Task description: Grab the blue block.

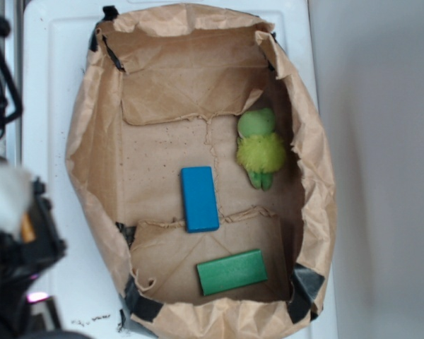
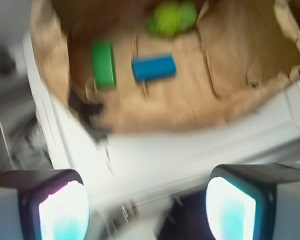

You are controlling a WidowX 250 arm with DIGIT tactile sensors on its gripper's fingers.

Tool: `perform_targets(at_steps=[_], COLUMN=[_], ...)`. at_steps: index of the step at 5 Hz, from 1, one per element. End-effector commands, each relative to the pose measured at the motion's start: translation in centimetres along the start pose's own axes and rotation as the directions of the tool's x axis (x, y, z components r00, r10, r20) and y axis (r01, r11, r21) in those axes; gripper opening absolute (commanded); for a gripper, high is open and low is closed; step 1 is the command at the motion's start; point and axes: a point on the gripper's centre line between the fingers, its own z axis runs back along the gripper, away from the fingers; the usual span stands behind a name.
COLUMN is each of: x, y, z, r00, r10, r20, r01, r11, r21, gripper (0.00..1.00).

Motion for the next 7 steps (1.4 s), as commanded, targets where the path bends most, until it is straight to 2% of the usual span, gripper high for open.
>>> perform_targets(at_steps=[1,2,3,4,6,7], x=[6.4,7.5,7.3,7.5,7.9,8.3], y=[-0.5,0.6,1.4,2.6,3.8,4.1], z=[-5.1,-6.1,-6.4,-6.8,-9.5,-10.8], r00=[0.940,0.816,0.683,0.595,0.609,0.592], r10=[0.340,0.576,0.729,0.802,0.792,0.803], r20=[-0.024,-0.046,-0.049,-0.054,0.035,0.066], r01=[-0.339,-0.577,-0.730,-0.804,-0.793,-0.806], r11=[0.940,0.817,0.682,0.593,0.610,0.592], r21=[0.037,-0.008,-0.040,-0.055,-0.004,0.022], gripper=[1.00,1.00,1.00,1.00,1.00,1.00])
